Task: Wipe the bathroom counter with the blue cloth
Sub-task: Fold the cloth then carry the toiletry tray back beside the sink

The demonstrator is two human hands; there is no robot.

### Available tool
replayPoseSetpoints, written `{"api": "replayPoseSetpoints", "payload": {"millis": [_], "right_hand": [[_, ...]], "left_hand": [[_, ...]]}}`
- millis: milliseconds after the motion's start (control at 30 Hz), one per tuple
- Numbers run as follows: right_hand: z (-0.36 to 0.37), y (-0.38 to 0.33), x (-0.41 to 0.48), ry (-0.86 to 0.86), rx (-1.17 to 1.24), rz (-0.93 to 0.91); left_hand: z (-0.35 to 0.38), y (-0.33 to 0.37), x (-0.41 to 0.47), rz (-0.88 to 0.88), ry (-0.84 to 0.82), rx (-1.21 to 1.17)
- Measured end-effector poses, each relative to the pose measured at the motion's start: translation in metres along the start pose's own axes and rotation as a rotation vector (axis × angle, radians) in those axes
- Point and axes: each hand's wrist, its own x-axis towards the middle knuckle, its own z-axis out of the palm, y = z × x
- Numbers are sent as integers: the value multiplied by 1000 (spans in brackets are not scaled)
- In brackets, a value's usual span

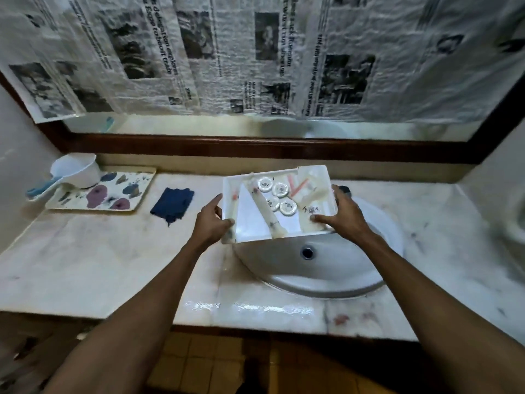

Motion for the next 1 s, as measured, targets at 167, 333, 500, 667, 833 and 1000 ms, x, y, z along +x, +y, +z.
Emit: {"api": "replayPoseSetpoints", "payload": {"millis": [167, 333, 500, 667, 833, 1000], "right_hand": [[-49, 42, 0, 128, -4, 108], [-98, 77, 9, 212, 25, 236], [-138, 108, 11, 280, 49, 341], [-169, 143, 7, 229, -49, 436], [-199, 190, 18, 177, -128, 478], [-225, 253, 42, 114, -140, 568]], "left_hand": [[47, 60, 35, 94, -125, 16], [99, 116, 74, 194, -245, -10], [155, 161, 110, 175, -393, -7], [214, 205, 129, 217, -465, 27], [275, 238, 145, 260, -534, 105], [336, 257, 153, 284, -572, 114]]}}
